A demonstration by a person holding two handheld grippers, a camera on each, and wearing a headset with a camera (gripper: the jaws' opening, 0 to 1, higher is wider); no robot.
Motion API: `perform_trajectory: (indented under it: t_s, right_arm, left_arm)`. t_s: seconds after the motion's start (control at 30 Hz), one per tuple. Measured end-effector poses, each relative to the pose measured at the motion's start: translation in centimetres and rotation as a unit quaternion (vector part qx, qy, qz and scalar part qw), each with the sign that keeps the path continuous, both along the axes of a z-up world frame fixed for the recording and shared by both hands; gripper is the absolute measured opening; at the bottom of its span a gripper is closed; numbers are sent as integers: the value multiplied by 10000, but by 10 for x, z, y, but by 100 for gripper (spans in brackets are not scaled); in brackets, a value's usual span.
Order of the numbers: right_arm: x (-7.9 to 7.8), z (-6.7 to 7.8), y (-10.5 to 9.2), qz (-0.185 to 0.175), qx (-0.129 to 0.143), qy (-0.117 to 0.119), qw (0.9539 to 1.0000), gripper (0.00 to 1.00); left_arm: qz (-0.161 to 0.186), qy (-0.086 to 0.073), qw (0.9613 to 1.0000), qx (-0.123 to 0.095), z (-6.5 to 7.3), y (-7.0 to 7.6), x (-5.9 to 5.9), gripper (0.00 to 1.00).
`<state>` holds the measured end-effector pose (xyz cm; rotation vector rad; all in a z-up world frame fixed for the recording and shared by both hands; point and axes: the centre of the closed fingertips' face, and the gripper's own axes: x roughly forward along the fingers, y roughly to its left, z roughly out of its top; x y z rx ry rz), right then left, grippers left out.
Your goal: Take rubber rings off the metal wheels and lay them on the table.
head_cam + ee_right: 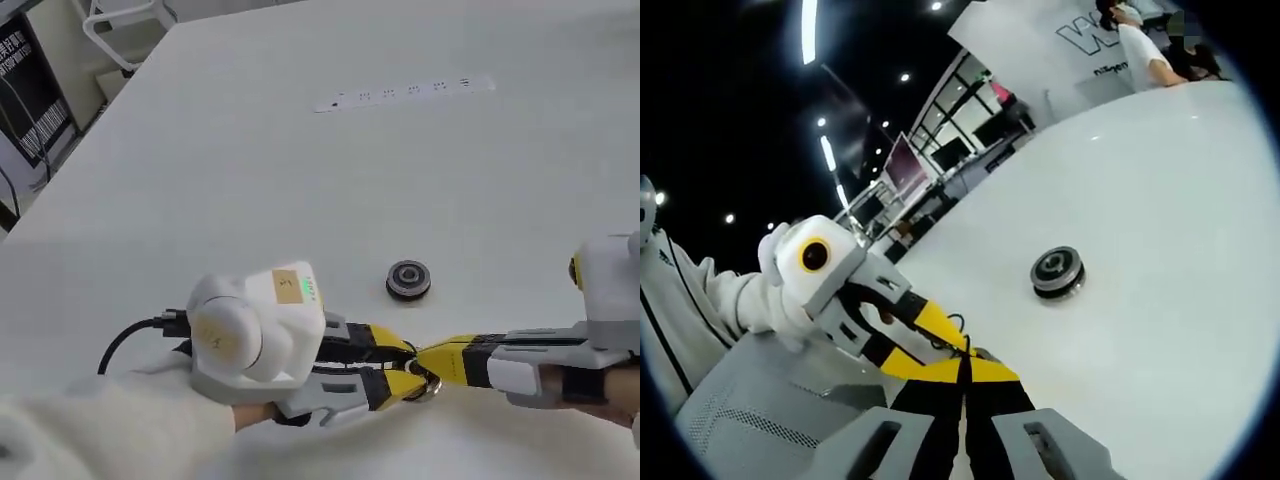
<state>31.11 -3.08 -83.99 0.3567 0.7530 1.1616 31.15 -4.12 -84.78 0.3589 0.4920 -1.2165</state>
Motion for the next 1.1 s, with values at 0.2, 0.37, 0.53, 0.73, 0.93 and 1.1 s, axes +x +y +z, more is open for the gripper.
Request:
perform_trajectory:
  t_s: [0.2, 0.37, 0.53, 0.73, 0.93, 1.1]
  right_arm:
    - [1, 1, -5, -46, -117, -40, 9999, 0]
    - [3, 3, -10, -125, -141, -88, 9998, 0]
    - [4, 6, -17, -203, -191, -126, 9995, 0]
    - [3, 14, -26, -259, -233, -218, 9992, 0]
    - [4, 23, -36, -320, -295, -343, 9985, 0]
    - [7, 34, -41, -411, -300, -480, 9975, 0]
  left_arm:
    - [31, 117, 9999, 103, 1, 0, 0, 15]
    - [-4, 208, 9998, 66, 9, 2, -3, 17]
    - [-109, 373, 9992, -13, 21, 6, -10, 27]
    - [-67, 238, 9995, -206, 47, 13, -7, 45]
    - [85, 100, 9995, -281, 75, 34, -4, 62]
    - [366, -94, 9988, -325, 90, 54, 0, 73]
